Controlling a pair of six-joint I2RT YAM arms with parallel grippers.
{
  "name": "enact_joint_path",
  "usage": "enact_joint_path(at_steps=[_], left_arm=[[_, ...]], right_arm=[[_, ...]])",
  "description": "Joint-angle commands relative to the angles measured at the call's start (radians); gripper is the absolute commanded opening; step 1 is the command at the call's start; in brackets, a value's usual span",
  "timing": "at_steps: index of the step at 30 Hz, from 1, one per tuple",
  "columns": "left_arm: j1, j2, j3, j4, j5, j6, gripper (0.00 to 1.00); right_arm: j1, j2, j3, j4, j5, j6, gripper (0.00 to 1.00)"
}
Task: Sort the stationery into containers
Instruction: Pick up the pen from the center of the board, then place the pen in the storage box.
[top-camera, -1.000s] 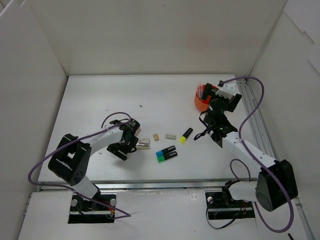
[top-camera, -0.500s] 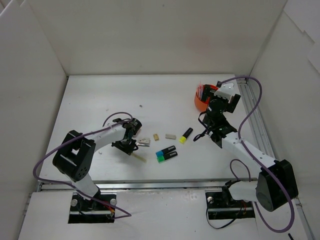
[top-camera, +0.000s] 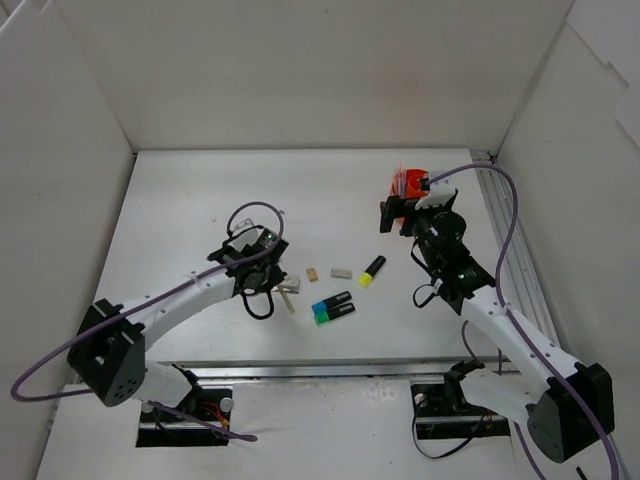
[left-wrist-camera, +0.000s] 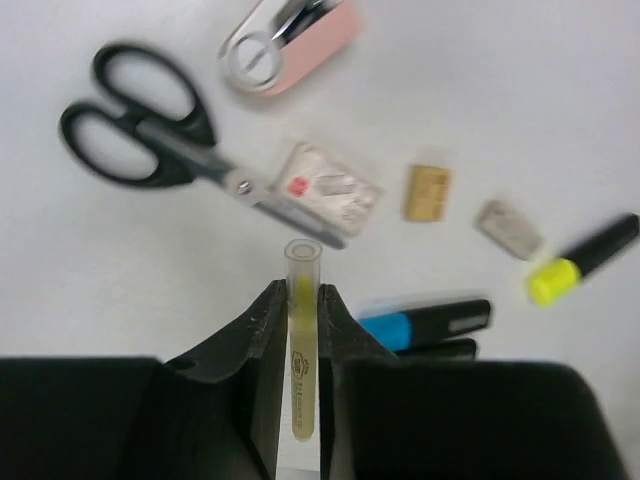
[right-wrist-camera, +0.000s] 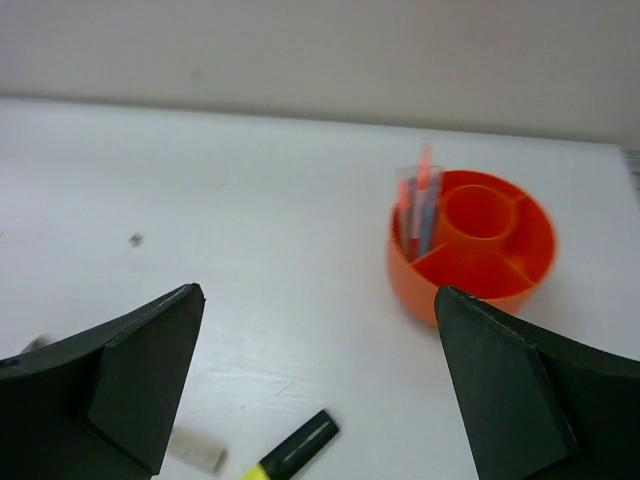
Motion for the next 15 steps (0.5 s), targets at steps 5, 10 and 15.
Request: enact_joint_path(at_steps=[5, 10, 15], left_arm=[[-0.002, -0.188, -0.031, 0.400, -0.009, 0.477, 0.00], [-0.002, -0.208, -0.004, 0.439, -0.083, 0.407, 0.00], [-0.002, -0.203, 0.015, 0.489, -0.077, 0.381, 0.00]], right_arm=[[-0.008, -0.018, 0.105, -0.213, -0.670, 0.101, 0.98], [0.005, 0.057, 0.048, -0.063, -0.845, 0.239, 0.98], [0.072, 0.192, 0.099, 0.006, -0.931, 0.299, 0.98]])
